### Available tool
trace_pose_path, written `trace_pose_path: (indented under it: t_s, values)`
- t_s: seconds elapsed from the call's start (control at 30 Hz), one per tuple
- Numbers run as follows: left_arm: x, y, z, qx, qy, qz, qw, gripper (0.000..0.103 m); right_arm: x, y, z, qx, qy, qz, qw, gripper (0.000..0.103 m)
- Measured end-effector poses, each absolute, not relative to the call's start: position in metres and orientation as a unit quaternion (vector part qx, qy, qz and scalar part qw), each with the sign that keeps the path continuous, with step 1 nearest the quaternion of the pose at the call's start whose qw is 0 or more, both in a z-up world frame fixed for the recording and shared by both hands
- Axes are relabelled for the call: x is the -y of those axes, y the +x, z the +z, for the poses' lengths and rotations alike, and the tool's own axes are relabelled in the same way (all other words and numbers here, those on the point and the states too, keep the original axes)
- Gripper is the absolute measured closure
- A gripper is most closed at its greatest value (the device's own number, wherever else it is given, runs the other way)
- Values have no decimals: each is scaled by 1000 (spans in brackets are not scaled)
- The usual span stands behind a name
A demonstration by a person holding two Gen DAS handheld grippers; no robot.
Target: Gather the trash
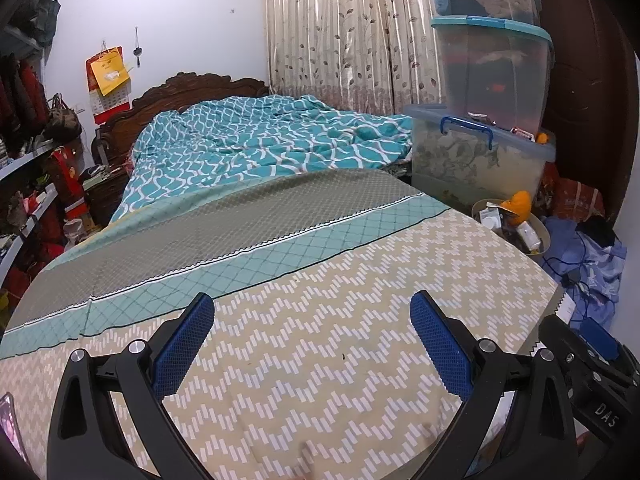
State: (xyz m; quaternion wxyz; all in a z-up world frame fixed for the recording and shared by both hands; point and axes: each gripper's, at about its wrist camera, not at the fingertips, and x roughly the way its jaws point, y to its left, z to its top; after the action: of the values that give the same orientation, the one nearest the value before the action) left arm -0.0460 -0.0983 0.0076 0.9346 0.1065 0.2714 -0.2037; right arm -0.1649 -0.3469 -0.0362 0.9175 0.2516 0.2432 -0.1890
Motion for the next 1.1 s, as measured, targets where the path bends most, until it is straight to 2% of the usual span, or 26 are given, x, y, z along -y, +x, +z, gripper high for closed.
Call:
trace_pose_path:
  t_s: [1.1]
  values:
    - [109,-55,2,-267,141,-191,934,8,348,-162,-40,-247,257,-188,915,3]
